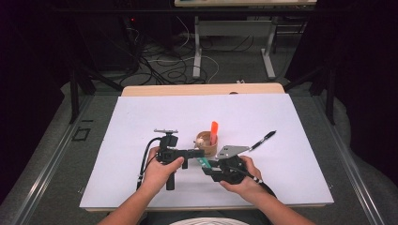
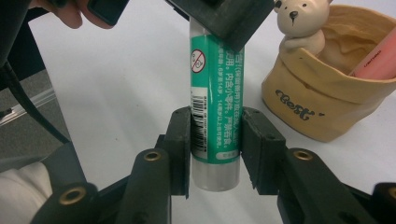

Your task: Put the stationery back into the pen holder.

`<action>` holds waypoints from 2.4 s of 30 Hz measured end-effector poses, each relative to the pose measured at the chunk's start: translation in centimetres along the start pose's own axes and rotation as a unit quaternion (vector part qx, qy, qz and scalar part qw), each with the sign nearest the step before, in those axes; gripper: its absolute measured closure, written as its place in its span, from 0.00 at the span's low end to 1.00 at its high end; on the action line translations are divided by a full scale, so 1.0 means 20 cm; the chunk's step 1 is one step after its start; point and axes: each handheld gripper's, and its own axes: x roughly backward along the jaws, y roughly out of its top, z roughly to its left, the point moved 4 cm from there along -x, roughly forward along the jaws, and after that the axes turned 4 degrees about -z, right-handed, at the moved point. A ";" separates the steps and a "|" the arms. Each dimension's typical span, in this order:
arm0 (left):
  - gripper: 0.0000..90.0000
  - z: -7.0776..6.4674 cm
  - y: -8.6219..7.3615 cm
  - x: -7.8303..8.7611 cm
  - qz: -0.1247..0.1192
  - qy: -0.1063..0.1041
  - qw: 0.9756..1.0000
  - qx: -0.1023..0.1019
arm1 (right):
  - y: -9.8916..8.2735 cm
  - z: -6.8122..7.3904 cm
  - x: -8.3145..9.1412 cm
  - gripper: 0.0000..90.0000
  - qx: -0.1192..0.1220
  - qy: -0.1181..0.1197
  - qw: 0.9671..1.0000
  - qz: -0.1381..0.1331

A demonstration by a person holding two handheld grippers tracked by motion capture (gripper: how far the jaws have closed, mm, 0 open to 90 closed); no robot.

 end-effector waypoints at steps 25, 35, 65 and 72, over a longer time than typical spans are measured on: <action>0.72 -0.02 0.15 0.11 -0.044 0.048 0.995 -0.080 | -0.07 -0.09 -0.01 0.39 -0.013 -0.016 0.999 0.045; 0.72 -0.09 0.25 0.11 -0.048 0.058 0.992 -0.103 | -0.07 -0.14 0.02 0.36 -0.028 -0.038 0.998 0.045; 0.72 -0.19 0.46 -0.03 -0.056 0.136 0.973 -0.176 | -0.10 -0.27 0.06 0.21 -0.024 -0.084 0.996 0.029; 0.72 -0.15 0.48 -0.08 -0.049 0.158 0.969 -0.181 | -0.11 -0.30 0.07 0.17 -0.023 -0.091 0.995 0.043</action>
